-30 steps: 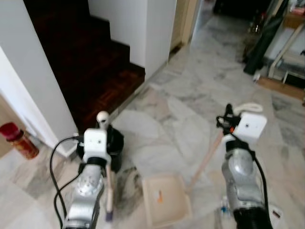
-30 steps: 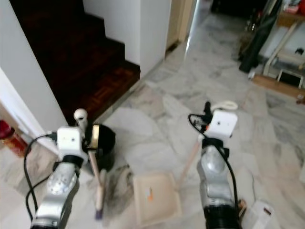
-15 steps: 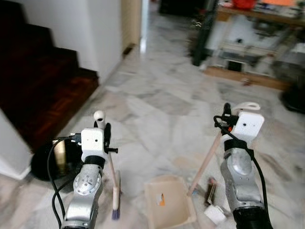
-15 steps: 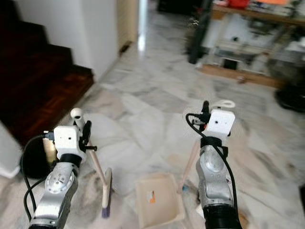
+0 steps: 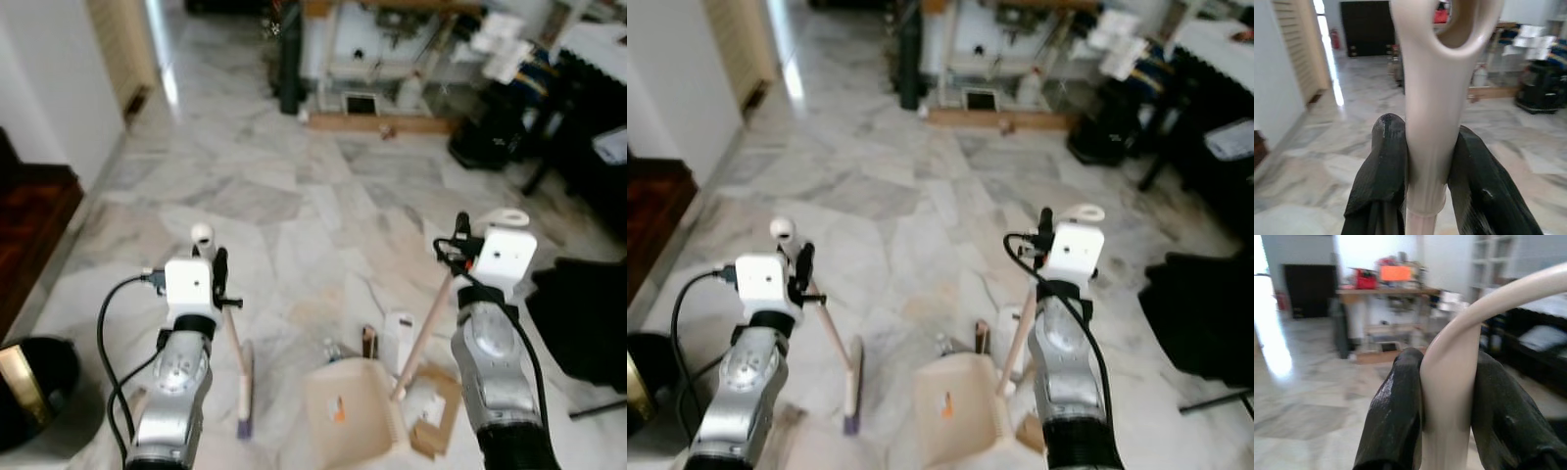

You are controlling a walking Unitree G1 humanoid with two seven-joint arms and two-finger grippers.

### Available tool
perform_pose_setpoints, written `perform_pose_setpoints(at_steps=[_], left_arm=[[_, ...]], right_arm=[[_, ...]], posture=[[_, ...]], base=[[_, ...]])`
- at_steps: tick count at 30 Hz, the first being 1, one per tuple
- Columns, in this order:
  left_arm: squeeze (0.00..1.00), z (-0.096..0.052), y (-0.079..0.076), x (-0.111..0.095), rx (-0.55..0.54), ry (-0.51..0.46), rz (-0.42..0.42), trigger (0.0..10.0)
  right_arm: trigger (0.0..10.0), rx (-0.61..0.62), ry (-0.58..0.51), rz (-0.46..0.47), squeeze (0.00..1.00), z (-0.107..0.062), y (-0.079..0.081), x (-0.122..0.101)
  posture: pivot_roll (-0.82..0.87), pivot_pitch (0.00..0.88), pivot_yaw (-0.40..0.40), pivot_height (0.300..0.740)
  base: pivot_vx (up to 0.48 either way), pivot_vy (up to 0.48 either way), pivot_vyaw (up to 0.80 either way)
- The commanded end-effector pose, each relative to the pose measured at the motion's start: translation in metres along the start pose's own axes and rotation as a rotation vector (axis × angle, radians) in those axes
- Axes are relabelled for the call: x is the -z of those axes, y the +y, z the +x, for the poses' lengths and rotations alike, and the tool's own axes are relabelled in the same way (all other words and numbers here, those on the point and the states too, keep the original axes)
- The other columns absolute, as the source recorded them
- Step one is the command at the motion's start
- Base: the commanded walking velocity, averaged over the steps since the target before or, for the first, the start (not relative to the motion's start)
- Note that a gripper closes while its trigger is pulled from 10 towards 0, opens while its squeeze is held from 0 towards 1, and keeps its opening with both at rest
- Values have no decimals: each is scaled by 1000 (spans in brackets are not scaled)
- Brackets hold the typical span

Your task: Sweep floor

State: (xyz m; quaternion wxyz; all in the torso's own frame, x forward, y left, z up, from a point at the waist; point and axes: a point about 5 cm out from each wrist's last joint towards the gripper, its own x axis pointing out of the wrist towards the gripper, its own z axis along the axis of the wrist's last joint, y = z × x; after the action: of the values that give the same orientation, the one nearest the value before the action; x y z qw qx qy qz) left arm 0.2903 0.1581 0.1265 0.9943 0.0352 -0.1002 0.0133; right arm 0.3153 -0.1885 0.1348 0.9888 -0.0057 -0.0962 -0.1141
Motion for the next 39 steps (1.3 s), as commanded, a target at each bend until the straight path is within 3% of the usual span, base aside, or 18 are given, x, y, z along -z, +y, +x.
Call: perform_pose_setpoints(at_steps=[1, 35, 39], left_arm=[[0, 4, -4, -8, 14, -42, -7, 10000], [0, 9, -3, -13, 30, -59, -13, 10000], [0, 10, -3, -13, 28, -59, -16, 10000]], right_arm=[[10000, -2, -46, -3, 0, 4, 1, -10], [10000, -1, -48, 9, 0, 1, 4, -8], [10000, 2, -63, 7, 0, 0, 2, -10]], posture=[[49, 34, -47, 740], [52, 10, -33, 740], [51, 14, -31, 740]], base=[[0, 0, -750], [0, 0, -744], [0, 0, -200]])
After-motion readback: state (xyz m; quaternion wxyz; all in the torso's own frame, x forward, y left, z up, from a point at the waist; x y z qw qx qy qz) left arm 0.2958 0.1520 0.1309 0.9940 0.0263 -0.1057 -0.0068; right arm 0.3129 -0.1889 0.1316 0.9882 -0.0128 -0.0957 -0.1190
